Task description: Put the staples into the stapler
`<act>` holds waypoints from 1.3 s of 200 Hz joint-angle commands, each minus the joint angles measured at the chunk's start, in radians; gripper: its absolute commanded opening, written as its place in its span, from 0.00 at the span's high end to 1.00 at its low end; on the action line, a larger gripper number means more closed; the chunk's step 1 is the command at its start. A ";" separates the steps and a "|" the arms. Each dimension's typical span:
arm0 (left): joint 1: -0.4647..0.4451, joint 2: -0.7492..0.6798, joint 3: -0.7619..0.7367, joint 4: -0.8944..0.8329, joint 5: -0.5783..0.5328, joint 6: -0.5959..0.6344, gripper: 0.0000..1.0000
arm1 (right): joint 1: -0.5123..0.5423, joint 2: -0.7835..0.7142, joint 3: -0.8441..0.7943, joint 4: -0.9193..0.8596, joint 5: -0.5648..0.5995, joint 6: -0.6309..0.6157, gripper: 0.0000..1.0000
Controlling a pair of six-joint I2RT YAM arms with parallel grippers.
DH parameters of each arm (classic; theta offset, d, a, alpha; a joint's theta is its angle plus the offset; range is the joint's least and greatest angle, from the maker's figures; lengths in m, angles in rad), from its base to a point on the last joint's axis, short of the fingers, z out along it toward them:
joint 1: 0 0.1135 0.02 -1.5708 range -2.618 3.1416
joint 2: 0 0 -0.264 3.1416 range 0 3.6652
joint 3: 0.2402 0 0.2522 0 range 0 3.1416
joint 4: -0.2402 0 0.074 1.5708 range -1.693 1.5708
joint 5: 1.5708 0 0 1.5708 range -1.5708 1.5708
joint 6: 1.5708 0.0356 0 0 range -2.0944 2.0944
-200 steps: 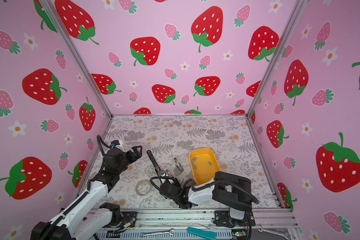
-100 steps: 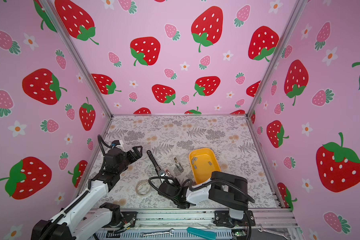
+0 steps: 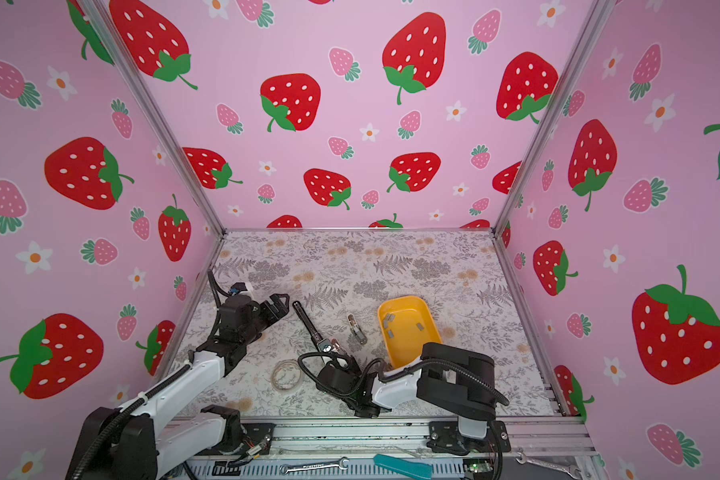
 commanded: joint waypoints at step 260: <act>-0.024 0.379 0.006 0.261 0.215 -0.249 0.01 | 0.004 0.012 0.007 0.111 -0.317 0.158 1.00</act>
